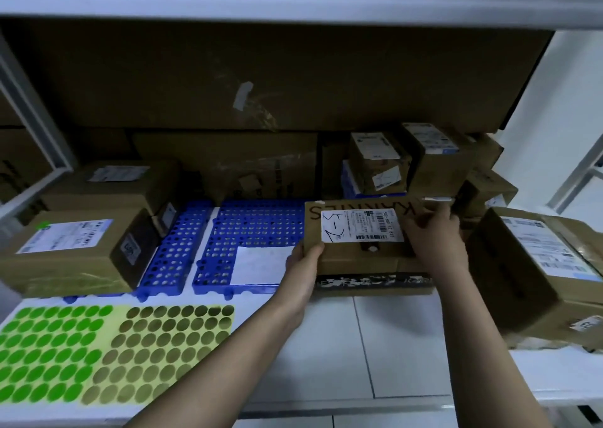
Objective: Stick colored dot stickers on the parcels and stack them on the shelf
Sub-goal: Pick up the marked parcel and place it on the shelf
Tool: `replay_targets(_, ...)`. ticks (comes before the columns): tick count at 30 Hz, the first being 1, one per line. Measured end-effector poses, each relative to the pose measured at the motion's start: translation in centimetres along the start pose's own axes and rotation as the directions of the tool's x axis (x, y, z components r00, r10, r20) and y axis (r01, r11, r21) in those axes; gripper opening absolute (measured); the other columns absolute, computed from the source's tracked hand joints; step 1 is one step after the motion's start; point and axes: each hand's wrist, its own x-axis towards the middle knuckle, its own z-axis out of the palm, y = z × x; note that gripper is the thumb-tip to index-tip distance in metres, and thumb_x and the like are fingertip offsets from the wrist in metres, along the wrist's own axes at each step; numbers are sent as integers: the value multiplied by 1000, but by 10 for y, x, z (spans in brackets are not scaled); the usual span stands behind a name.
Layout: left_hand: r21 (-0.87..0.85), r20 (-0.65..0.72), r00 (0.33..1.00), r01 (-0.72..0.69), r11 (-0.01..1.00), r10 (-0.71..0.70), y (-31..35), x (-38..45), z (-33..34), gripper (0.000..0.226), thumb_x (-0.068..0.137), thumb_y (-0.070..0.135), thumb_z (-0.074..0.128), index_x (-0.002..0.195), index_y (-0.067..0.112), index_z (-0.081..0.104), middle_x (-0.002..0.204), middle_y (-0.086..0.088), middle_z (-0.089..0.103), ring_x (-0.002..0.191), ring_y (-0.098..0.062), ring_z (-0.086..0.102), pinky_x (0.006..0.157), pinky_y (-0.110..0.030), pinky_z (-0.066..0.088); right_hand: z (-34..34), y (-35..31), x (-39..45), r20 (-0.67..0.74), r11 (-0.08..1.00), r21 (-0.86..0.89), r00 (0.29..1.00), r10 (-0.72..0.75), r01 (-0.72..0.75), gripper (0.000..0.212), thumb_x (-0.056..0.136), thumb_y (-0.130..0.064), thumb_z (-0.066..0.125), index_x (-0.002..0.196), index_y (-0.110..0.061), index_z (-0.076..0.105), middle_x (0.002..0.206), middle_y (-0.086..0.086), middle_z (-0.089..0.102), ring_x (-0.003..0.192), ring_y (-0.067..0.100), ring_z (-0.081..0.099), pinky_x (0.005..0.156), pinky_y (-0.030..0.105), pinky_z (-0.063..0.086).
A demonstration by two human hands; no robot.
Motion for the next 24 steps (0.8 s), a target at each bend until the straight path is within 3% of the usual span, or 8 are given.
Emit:
replay_targets(3, -130, -83, 996, 6, 992, -17, 0, -5, -25, 42, 96, 44, 40, 131, 23, 49, 117, -2, 62, 103, -17, 59, 73, -28, 47, 11, -9, -19, 18, 954, 300, 999, -33, 26, 59, 92, -27, 59, 142, -16, 32, 136, 8, 47, 114, 29, 53, 88, 42, 48)
replay_targets(6, -225, -87, 996, 15, 974, -36, 7, -13, -52, 31, 99, 40, 38, 101, 21, 62, 87, 0, 69, 76, -12, 63, 47, -20, 49, 27, -23, -43, 25, 866, 494, 995, -101, 75, 57, 93, -17, 58, 143, -20, 32, 121, -5, 51, 94, 15, 56, 74, 28, 50)
replay_targets(7, -232, -79, 997, 4, 973, -23, 8, -16, -61, 30, 100, 38, 37, 93, 23, 62, 76, 3, 70, 67, -9, 64, 42, -19, 47, 34, -27, -50, 12, 843, 527, 991, -132, 106, 56, 92, -16, 58, 142, -21, 33, 124, -5, 52, 98, 14, 58, 77, 30, 52)
replay_targets(9, -241, -71, 997, -27, 970, 11, 7, -22, -80, 30, 100, 39, 36, 89, 27, 62, 63, 13, 70, 59, 0, 64, 50, -22, 48, 50, -37, -62, 7, 793, 592, 983, -183, 144, 52, 91, -15, 59, 139, -22, 39, 130, -3, 53, 113, 17, 57, 89, 35, 53)
replay_targets(12, -276, -85, 996, -17, 961, -7, 5, -24, -104, 27, 98, 43, 40, 93, 29, 62, 72, 13, 71, 77, -4, 62, 63, -25, 45, 66, -51, -73, 26, 735, 658, 970, -243, 167, 54, 91, -16, 60, 140, -25, 38, 125, -9, 50, 118, 16, 53, 92, 33, 52)
replay_targets(16, -295, -97, 993, 37, 955, -68, 4, -24, -132, 23, 94, 48, 45, 99, 31, 59, 93, 6, 66, 89, -9, 58, 68, -27, 44, 85, -70, -77, 29, 739, 642, 957, -290, 204, 57, 91, -20, 61, 141, -28, 36, 132, -9, 50, 117, 12, 52, 95, 36, 51)
replay_targets(20, -331, -137, 984, 63, 942, -114, 2, -21, -153, 34, 89, 54, 49, 107, 28, 60, 101, 0, 67, 94, -15, 60, 85, -35, 47, 104, -88, -79, -76, 756, 625, 979, -189, 195, 41, 92, -25, 57, 131, -30, 48, 109, -17, 51, 97, 3, 55, 83, 31, 53)
replay_targets(24, -347, -128, 978, 109, 931, -163, 2, -17, -169, 55, 81, 68, 47, 109, 24, 65, 100, -2, 71, 98, -19, 62, 83, -34, 48, 120, -106, -75, -105, 776, 606, 985, -135, 171, 34, 89, -28, 54, 122, -33, 55, 97, -26, 50, 96, 5, 54, 91, 39, 50)
